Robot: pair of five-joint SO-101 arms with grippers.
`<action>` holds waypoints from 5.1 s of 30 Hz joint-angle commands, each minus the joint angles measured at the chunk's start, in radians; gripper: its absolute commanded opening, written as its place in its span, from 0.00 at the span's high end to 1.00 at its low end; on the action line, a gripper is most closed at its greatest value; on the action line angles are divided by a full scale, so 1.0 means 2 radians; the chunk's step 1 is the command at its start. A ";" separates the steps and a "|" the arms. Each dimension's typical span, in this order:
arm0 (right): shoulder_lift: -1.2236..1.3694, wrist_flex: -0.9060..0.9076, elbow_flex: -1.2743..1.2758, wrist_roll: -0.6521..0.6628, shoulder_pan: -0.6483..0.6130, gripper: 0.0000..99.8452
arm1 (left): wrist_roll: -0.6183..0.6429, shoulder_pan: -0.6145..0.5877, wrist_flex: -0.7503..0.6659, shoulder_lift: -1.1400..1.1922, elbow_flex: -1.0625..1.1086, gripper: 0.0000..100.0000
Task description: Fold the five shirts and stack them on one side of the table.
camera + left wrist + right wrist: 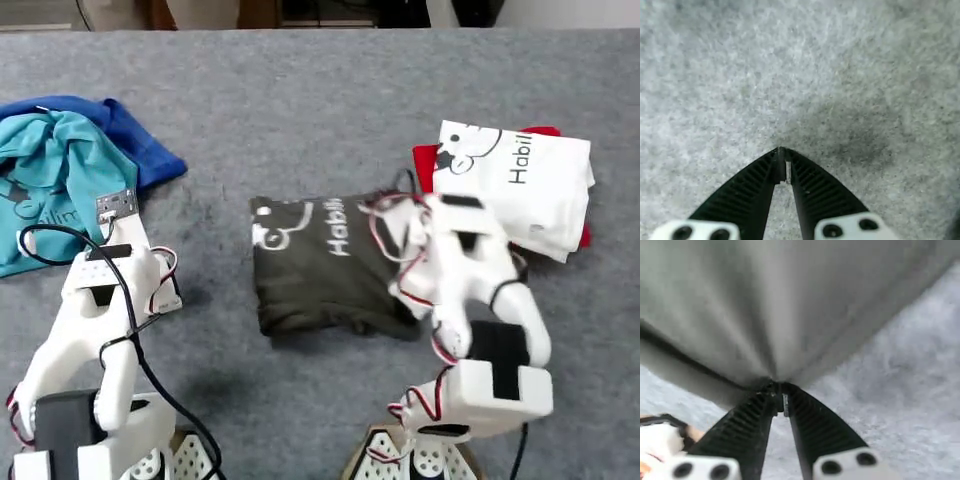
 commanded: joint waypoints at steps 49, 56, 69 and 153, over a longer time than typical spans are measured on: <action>-0.096 0.005 -0.016 -0.157 -0.036 1.00 | -0.042 0.178 0.086 0.263 -0.432 0.98; -0.278 0.099 -0.082 -0.153 -0.002 1.00 | -0.054 0.179 0.116 0.155 -0.398 0.98; -0.316 0.111 0.091 -0.153 0.000 0.92 | -0.122 0.071 -0.041 -0.005 -0.021 0.98; 0.254 0.158 -0.788 0.001 0.164 1.00 | -0.071 0.058 -0.058 0.001 -0.023 0.98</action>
